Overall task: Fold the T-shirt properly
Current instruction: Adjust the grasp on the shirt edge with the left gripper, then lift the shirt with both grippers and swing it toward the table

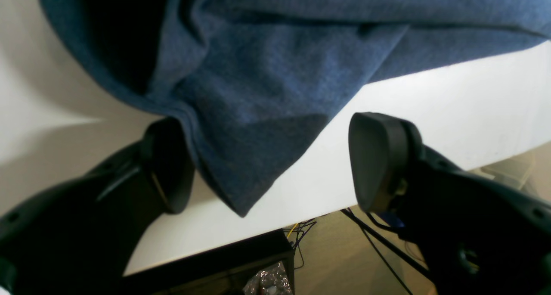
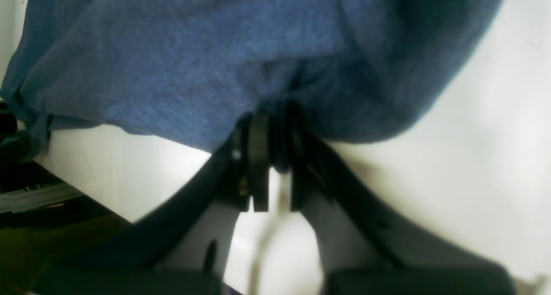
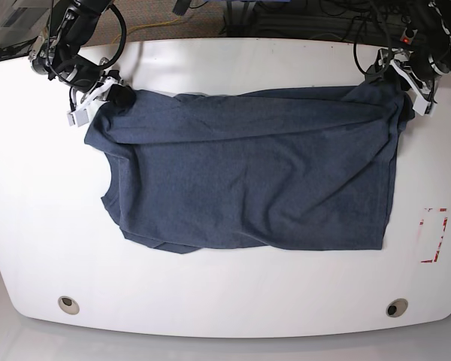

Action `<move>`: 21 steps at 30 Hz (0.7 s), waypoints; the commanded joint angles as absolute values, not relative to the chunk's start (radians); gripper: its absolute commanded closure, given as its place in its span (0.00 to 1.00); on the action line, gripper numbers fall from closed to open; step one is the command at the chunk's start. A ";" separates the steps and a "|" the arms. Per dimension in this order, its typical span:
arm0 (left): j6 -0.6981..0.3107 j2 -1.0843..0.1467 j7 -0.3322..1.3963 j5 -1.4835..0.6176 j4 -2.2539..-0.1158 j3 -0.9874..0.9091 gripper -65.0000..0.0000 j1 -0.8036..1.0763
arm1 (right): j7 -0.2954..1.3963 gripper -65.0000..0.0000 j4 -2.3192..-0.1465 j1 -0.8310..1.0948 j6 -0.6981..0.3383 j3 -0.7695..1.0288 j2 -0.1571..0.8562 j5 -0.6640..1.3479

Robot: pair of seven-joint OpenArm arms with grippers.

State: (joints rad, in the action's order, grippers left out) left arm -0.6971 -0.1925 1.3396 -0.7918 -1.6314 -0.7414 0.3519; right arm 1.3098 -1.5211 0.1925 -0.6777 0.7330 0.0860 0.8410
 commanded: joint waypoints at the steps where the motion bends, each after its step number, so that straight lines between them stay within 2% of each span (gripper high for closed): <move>1: -0.698 -0.200 1.363 -0.780 -1.633 -0.734 0.23 0.358 | 1.299 0.93 -1.534 0.188 -0.682 0.736 0.101 0.854; 3: -0.698 -0.202 1.363 -0.780 -1.633 -0.719 0.30 0.358 | 1.299 0.93 -1.534 0.189 -0.682 0.736 0.101 0.854; 4: -0.698 -0.203 1.363 -0.777 -1.633 -0.708 0.38 0.358 | 1.299 0.93 -1.534 0.189 -0.682 0.736 0.101 0.854; 7: -0.698 -0.202 1.363 -0.777 -1.633 -0.694 0.66 0.358 | 1.299 0.93 -1.534 0.189 -0.682 0.736 0.101 0.854; 8: -0.698 -0.202 1.363 -0.776 -1.633 -0.688 0.82 0.358 | 1.299 0.93 -1.534 0.189 -0.682 0.736 0.101 0.854; 9: -0.698 -0.202 1.363 -0.776 -1.633 -0.688 0.93 0.358 | 1.299 0.93 -1.534 0.189 -0.682 0.736 0.101 0.854; 10: -0.698 -0.202 1.363 -0.776 -1.633 -0.690 1.00 0.358 | 1.299 0.93 -1.534 0.189 -0.682 0.736 0.099 0.854; 13: -0.698 -0.202 1.363 -0.777 -1.638 -0.697 0.98 0.358 | 1.299 0.93 -1.534 0.188 -0.682 0.736 0.099 0.854; 16: -0.698 -0.206 1.363 -0.782 -1.643 -0.696 1.00 0.357 | 1.297 0.94 -1.535 0.188 -0.684 0.737 0.097 0.854; 19: -0.698 -0.220 1.363 -0.777 -1.687 -0.696 1.00 0.354 | 1.296 1.00 -1.540 0.188 -0.684 0.742 0.096 0.857; 21: -0.698 -0.232 1.365 -0.777 -1.739 -0.690 1.00 0.348 | 1.296 1.00 -1.555 0.193 -0.684 0.743 0.097 0.860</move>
State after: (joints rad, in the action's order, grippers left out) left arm -0.6971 -0.1982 1.3785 -0.7559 -1.6695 -0.6880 0.3565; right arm 1.3098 -1.5230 0.1940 -0.6777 0.7364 0.0849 0.8410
